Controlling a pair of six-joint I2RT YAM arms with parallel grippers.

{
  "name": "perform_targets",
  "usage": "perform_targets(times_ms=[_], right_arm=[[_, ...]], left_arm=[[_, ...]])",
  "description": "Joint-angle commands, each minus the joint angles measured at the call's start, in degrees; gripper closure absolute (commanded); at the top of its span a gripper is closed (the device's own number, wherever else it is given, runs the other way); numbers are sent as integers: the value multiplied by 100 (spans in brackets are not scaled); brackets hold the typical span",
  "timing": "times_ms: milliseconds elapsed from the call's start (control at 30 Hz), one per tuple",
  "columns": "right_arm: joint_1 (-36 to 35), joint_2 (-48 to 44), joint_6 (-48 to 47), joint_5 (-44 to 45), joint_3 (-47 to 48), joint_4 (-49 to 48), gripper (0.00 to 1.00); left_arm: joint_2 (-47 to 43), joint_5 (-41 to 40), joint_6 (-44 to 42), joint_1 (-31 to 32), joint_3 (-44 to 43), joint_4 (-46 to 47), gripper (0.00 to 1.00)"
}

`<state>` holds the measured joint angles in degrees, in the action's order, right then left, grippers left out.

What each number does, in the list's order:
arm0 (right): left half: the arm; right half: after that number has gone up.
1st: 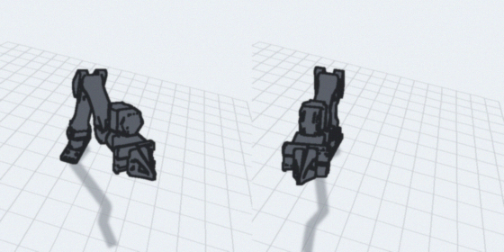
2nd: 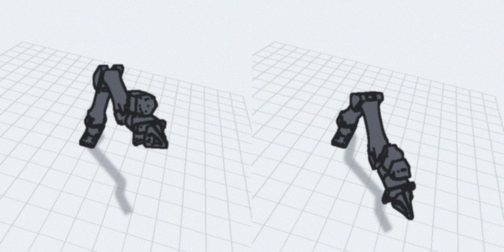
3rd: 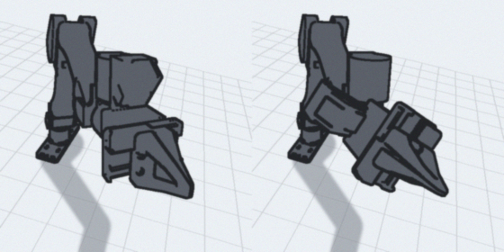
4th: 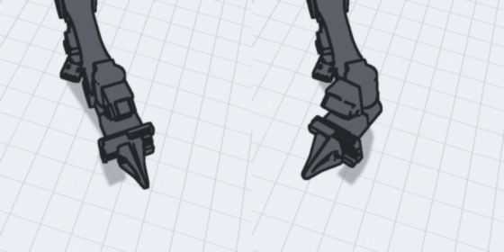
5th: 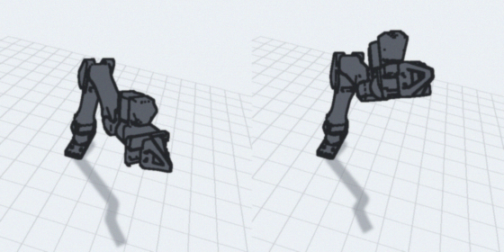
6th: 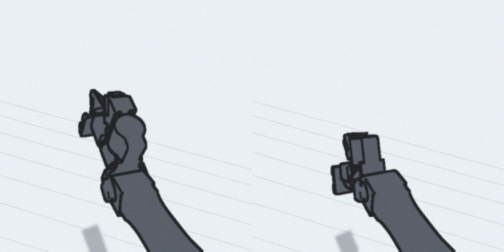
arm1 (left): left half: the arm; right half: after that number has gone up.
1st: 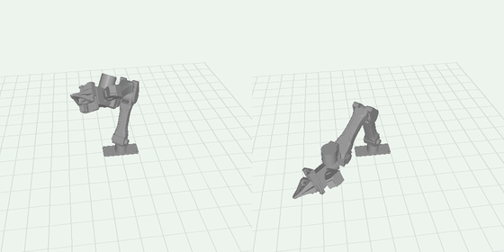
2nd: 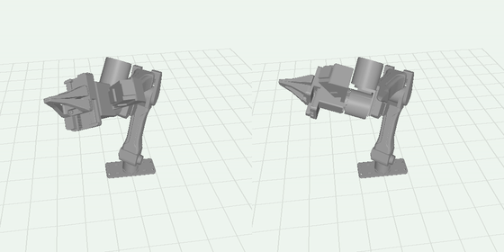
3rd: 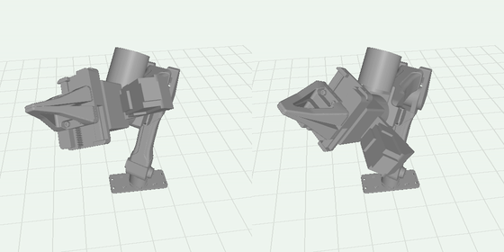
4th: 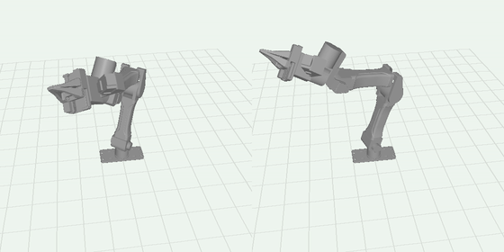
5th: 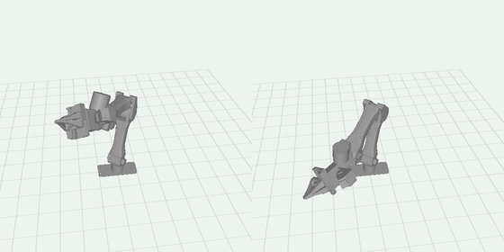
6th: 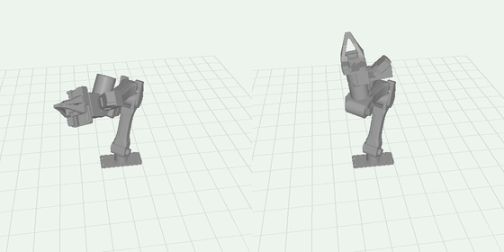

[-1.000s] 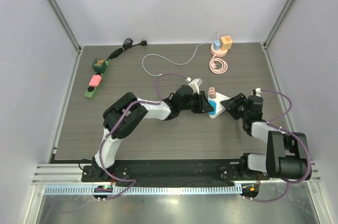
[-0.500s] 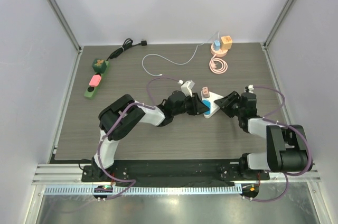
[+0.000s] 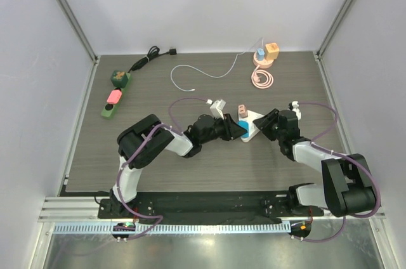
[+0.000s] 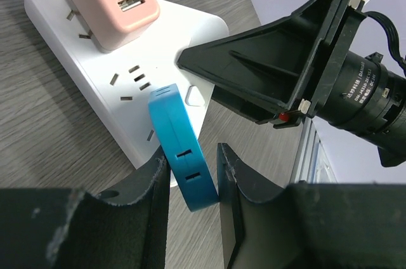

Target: Pull the plug off the socket

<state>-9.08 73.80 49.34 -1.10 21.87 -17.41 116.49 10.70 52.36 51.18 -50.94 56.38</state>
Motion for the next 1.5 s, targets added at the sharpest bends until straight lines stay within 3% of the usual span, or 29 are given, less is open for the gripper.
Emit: perform_targets(times_ms=[0,167,267,367,500,633,667,733,767,833,1000,1233,1467], right_arm=[[126,240,-276,1745,-60,967,99],[126,266,-241,1780,-95,880,99],[143,302,-214,1798,-174,757,99],[126,223,-171,1868,-244,678,99],[135,179,-197,1781,-297,546,99],[126,214,-267,1631,-315,440,99],[126,231,-276,1622,-306,431,99],[126,240,-311,1552,-306,397,99],[135,258,-329,1534,-297,387,99],[143,284,-355,1491,-288,379,99],[152,205,-417,1376,-385,212,99],[388,179,-373,1166,-411,221,99],[469,249,-425,972,-438,141,99]], left_arm=[[-714,1330,-180,217,39,3186,100],[-1171,795,-472,164,646,3195,100],[-1304,-407,-262,156,989,2985,100],[-1234,-990,168,130,1007,2512,100],[-1216,-948,591,112,630,1299,100],[-1435,-569,49,103,306,70,99],[-1592,-612,-302,103,191,-352,80],[-1673,-718,-707,103,-266,-1705,52],[-1673,-762,-910,103,-476,-2170,47],[-1533,-964,-1385,112,-1064,-3363,44],[-954,-974,-1738,120,-1970,-4204,35],[-364,-1447,-1650,261,-2394,-4574,24],[127,-1308,-1484,270,-2781,-4671,28]])
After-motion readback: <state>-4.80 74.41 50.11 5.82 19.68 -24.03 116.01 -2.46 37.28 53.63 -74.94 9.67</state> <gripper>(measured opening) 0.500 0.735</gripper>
